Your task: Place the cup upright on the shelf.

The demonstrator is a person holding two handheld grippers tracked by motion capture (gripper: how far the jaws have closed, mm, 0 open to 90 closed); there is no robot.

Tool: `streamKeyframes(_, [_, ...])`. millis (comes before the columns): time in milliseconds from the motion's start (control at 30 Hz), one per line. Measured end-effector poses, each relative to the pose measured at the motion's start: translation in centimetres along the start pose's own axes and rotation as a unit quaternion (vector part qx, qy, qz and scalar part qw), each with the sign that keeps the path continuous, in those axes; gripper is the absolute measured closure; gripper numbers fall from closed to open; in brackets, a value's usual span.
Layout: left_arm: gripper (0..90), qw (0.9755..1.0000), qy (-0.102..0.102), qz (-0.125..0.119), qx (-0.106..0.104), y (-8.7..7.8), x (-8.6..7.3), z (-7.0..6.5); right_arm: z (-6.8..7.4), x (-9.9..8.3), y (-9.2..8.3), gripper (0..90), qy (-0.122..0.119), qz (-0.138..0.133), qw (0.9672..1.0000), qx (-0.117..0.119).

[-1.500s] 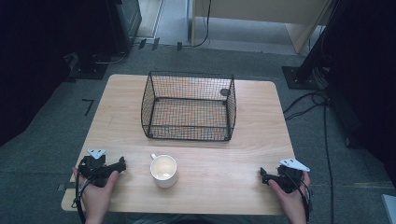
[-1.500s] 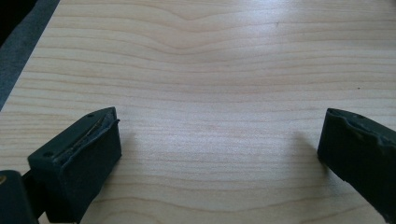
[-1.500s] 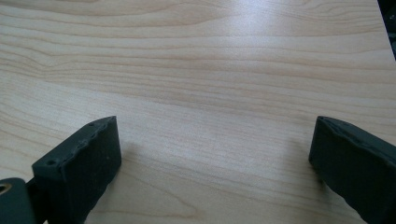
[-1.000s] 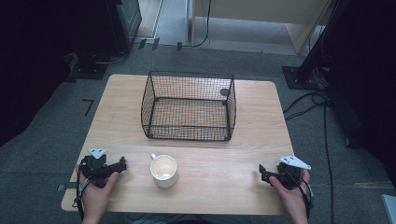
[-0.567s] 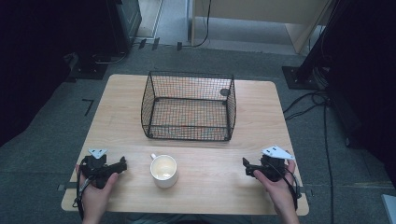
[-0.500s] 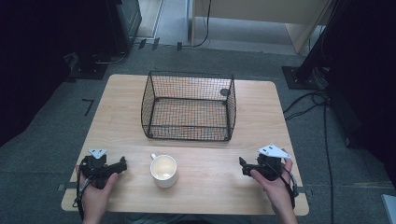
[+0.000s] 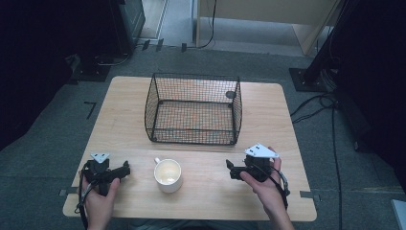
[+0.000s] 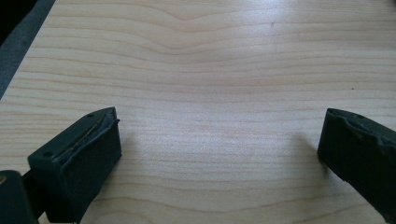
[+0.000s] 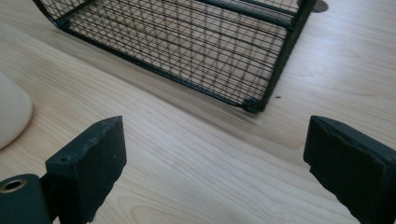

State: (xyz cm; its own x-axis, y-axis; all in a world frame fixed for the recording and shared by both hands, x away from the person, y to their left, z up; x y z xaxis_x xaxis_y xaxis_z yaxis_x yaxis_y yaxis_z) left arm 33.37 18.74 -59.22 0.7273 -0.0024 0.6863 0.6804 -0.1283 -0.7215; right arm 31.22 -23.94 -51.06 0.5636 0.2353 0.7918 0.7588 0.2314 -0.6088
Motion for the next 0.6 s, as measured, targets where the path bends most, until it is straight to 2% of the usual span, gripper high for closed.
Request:
streamKeyframes(133, [0.0, 1.0, 0.0, 0.0, 0.0, 0.0, 0.0, 0.0, 1.5, 0.9, 0.1, 5.7, -0.001, -0.007, 0.9999, 0.014])
streamKeyframes(367, [0.0, 1.0, 0.0, 0.0, 0.0, 0.0, 0.0, 0.0, 3.4, 1.4, 0.7, 5.8, -0.018, -0.005, 0.9995, 0.023])
streamKeyframes(600, [0.0, 1.0, 0.0, 0.0, 0.0, 0.0, 0.0, 0.0, 5.3, 1.9, 0.9, 5.9, -0.026, -0.01, 0.9987, 0.043])
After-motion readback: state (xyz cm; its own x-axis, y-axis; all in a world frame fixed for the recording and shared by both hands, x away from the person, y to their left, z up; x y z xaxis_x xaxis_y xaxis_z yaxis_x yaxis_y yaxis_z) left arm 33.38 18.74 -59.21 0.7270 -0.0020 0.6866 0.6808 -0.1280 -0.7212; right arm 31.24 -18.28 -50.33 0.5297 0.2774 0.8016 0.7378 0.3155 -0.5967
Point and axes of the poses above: each handheld gripper's, and its own axes: y roughly forward along the jaws, x roughly out of its top, z roughly to its left, the point moved 10 cm from there along y, roughly forward along the jaws, and after that the axes turned 8 degrees about -x, right-handed, at the moved point
